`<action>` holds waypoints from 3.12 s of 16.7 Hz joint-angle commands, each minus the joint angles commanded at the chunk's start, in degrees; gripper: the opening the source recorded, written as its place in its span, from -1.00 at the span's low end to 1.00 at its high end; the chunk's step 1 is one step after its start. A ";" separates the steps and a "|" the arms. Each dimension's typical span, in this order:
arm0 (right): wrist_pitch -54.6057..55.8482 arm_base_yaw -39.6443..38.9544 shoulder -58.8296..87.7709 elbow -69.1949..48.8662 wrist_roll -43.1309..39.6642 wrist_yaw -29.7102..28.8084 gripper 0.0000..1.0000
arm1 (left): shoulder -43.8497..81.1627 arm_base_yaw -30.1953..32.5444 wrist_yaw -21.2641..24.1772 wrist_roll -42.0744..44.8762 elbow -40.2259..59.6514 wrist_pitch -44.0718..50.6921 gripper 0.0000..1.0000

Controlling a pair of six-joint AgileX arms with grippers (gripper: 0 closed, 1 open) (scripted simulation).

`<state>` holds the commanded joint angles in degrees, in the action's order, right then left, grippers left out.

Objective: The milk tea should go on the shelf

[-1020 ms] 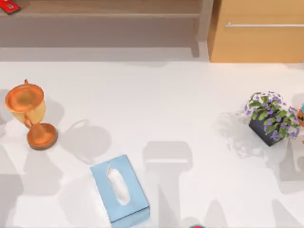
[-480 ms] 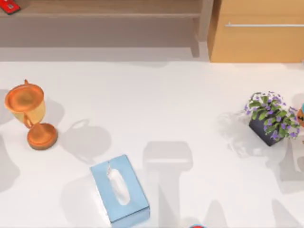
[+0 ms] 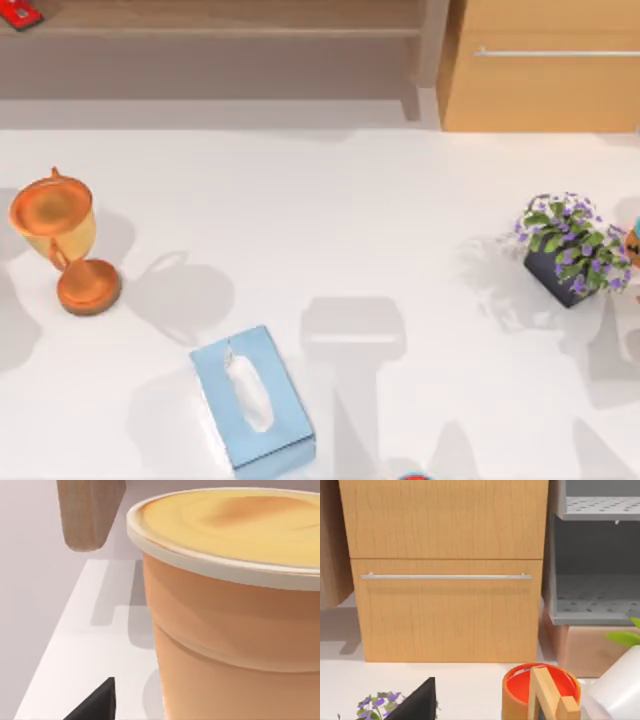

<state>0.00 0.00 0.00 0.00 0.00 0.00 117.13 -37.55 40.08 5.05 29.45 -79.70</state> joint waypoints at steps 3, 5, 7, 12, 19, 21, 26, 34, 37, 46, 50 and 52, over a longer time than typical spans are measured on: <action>0.00 0.00 0.00 0.00 0.00 0.00 1.00 | 3.24 3.66 -3.55 -0.64 5.85 2.17 1.00; 0.00 0.00 0.00 0.00 0.00 0.00 1.00 | 4.85 5.60 -5.45 -0.96 8.88 3.36 1.00; 0.00 0.00 0.00 0.00 0.00 0.00 1.00 | 5.41 6.30 -6.14 -1.07 9.91 3.79 1.00; 0.00 0.00 0.00 0.00 0.00 0.00 1.00 | 5.41 6.30 -6.14 -1.07 9.91 3.79 0.70; 0.00 0.00 0.00 0.00 0.00 0.00 1.00 | 5.41 6.30 -6.14 -1.07 9.91 3.79 -0.36; 0.00 0.00 0.00 0.00 0.00 0.00 1.00 | 5.41 6.30 -6.14 -1.07 9.91 3.79 -0.66; 0.00 0.00 0.00 0.00 0.00 0.00 1.00 | 5.41 6.30 -6.14 -1.07 9.91 3.79 -1.00; 0.00 0.00 0.00 0.00 0.00 0.00 1.00 | 4.60 6.21 -6.15 -0.99 9.81 4.46 -1.00; 0.00 0.00 0.00 0.00 0.00 0.00 1.00 | 2.85 6.19 -6.16 -0.97 9.76 6.16 -1.00; 0.00 0.00 0.00 0.00 0.00 0.00 1.00 | -1.23 8.27 -8.88 -1.49 10.73 6.28 -1.00; 0.00 0.00 0.00 0.00 0.00 0.00 1.00 | -5.77 12.37 -13.82 -2.78 11.55 7.91 -1.00; 0.00 0.00 0.00 0.00 0.00 0.00 1.00 | -8.22 15.08 -16.90 -3.59 12.24 9.36 -1.00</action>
<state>0.00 0.00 0.00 0.00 0.00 0.00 108.91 -22.47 23.19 1.46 41.69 -70.34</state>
